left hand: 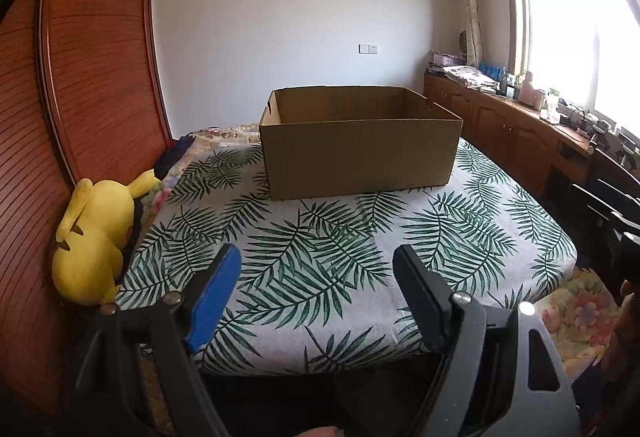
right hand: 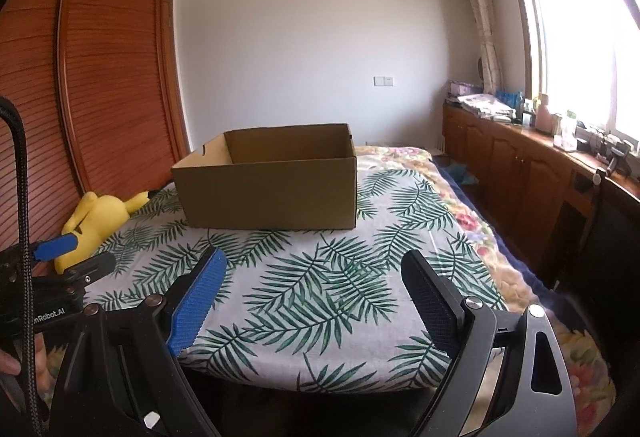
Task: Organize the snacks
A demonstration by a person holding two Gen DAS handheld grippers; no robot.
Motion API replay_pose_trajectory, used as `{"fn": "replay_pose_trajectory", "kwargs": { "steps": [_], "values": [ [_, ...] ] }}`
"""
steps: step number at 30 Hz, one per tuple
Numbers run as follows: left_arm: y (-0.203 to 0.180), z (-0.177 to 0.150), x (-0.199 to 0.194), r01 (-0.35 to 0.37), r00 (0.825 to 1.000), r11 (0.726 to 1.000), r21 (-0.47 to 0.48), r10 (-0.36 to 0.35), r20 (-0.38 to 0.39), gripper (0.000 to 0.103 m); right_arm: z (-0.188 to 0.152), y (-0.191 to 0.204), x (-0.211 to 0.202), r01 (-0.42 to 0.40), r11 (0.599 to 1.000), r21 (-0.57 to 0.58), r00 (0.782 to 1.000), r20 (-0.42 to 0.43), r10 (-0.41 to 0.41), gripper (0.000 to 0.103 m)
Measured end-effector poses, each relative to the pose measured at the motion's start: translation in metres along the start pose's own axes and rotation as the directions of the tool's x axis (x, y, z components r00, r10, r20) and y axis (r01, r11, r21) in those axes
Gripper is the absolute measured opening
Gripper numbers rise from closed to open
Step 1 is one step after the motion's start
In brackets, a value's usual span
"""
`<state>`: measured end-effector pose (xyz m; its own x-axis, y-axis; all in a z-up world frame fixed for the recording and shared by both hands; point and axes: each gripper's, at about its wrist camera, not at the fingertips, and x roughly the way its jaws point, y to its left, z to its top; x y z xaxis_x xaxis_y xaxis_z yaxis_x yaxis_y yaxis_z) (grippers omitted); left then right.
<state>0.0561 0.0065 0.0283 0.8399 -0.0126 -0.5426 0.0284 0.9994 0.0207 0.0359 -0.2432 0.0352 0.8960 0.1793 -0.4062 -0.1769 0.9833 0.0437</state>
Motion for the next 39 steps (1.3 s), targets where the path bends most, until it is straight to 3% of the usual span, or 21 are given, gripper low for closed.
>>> {"fn": "replay_pose_trajectory", "kwargs": {
  "steps": [39],
  "values": [
    [0.003,0.004,-0.016,0.009,0.999,1.000,-0.017,-0.009,0.037,0.079,0.002,0.002,-0.003,-0.001,1.000,-0.002,1.000,0.002,0.001,0.091]
  ]
}}
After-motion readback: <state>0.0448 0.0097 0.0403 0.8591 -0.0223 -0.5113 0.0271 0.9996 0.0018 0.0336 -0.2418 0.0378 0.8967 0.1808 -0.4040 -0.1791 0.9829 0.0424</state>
